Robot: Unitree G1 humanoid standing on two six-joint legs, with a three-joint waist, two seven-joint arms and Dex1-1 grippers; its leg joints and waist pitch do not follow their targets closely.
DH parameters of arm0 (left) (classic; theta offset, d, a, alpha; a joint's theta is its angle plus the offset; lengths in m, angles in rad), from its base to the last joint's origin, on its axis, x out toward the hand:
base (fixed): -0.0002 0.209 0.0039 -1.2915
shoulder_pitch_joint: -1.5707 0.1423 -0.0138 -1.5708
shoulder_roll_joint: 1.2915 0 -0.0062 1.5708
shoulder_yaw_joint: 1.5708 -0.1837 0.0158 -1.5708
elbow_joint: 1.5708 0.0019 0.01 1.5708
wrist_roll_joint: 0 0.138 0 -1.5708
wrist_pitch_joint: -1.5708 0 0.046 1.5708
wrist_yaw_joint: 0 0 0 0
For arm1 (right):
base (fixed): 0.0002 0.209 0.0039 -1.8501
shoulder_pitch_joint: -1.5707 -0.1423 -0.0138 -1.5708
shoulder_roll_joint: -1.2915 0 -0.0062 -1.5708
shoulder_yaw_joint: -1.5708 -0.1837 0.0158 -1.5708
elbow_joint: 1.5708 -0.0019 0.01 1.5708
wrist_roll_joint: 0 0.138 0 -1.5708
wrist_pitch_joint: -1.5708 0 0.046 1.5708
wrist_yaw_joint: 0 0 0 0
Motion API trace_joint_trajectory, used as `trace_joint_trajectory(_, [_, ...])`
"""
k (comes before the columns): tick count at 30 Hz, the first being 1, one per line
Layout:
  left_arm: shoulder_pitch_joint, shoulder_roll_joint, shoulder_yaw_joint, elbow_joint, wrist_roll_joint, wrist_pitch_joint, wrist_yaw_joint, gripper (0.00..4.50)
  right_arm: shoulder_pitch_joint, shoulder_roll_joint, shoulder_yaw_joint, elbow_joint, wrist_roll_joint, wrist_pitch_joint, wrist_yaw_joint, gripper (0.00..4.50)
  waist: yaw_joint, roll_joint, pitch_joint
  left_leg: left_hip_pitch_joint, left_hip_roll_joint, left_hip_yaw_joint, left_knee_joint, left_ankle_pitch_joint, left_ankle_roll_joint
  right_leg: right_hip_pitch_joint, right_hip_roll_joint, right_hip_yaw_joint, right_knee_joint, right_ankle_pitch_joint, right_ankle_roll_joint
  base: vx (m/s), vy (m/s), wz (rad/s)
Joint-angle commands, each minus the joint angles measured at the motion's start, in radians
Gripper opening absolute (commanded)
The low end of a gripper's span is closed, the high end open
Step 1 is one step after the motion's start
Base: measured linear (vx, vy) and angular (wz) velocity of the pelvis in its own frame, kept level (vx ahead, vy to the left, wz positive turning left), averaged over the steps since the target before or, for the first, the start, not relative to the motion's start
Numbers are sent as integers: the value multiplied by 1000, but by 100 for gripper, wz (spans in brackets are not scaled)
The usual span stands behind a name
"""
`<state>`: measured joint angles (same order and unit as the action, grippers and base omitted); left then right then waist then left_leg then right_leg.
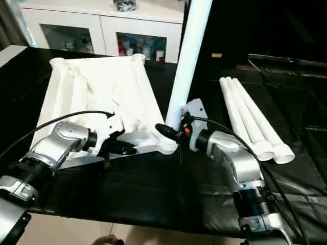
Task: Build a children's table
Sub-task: Insert table leg to table base
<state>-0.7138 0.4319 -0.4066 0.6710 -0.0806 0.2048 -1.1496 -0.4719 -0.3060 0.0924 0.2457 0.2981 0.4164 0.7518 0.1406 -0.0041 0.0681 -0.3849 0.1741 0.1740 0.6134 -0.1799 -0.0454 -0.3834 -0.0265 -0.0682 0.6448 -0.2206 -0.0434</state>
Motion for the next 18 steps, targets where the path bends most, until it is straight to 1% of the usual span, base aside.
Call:
trace_joint_trajectory(1, [2, 1, 3, -8, 0, -16, -41, 0, -25, -2, 7, 15, -13, -17, 3, 191, -2, 13, -81, 23, 72, -32, -68, -121, -2, 48, -138, 68, -80, -56, -188, 0, 0, 0])
trace_joint_trajectory(3, [5, 3, 5, -9, 5, -23, -49, 0, -36, 1, 5, 33, -15, -17, 0, 191, -2, 14, -82, 23, 72, -32, -68, -115, 1, 49, -137, 68, -77, -39, -192, 0, 0, 0])
trace_joint_trajectory(4, [6, 4, 5, -9, 6, -25, -50, 0, -38, 2, 5, 36, -15, -17, 0, 191, -2, 10, -81, 22, 72, -31, -68, -112, 3, 49, -137, 68, -77, -37, -193, 0, 0, 0])
trace_joint_trajectory(7, [10, 12, 10, -12, 8, -23, -57, 0, -58, 8, 6, 75, -20, -25, 8, 191, 0, 11, -80, 23, 72, -30, -68, -117, 4, 48, -138, 68, -80, -64, -188, 0, 0, 0])
trace_joint_trajectory(8, [12, 13, 13, -13, 8, -22, -58, 0, -63, 11, 10, 87, -19, -23, 19, 191, 0, 8, -79, 23, 73, -30, -68, -123, 4, 48, -139, 68, -80, -74, -188, 0, 0, 0])
trace_joint_trajectory(9, [13, 12, 21, -13, 7, -18, -50, 0, -67, 15, 20, 102, -20, -22, 37, 191, -2, 1, -79, 22, 72, -29, -69, -127, 5, 49, -139, 68, -82, -88, -188, 0, 0, 0])
trace_joint_trajectory(10, [13, 12, 21, -13, 7, -18, -50, 0, -67, 15, 20, 102, -20, -22, 37, 191, -1, 4, -78, 23, 72, -29, -69, -124, 5, 48, -140, 68, -82, -93, -188, 0, 0, 0])
trace_joint_trajectory(11, [14, 10, 27, -12, 6, -18, -45, 0, -67, 16, 34, 108, -25, -19, 48, 191, -1, 5, -78, 22, 73, -29, -69, -122, 6, 48, -140, 68, -83, -100, -183, 0, 0, 0])
trace_joint_trajectory(13, [14, 8, 32, -9, 8, -19, -40, 0, -67, 16, 44, 119, -28, -17, 59, 191, -1, 5, -78, 23, 74, -30, -70, -121, 5, 47, -139, 68, -82, -101, -179, 0, 0, 0])
trace_joint_trajectory(18, [15, 8, 36, -8, 9, -24, -42, 0, -71, 21, 49, 145, -42, -32, 62, 191, -1, 4, -77, 22, 72, -29, -69, -125, 5, 46, -140, 69, -85, -119, -174, 0, 0, 0])
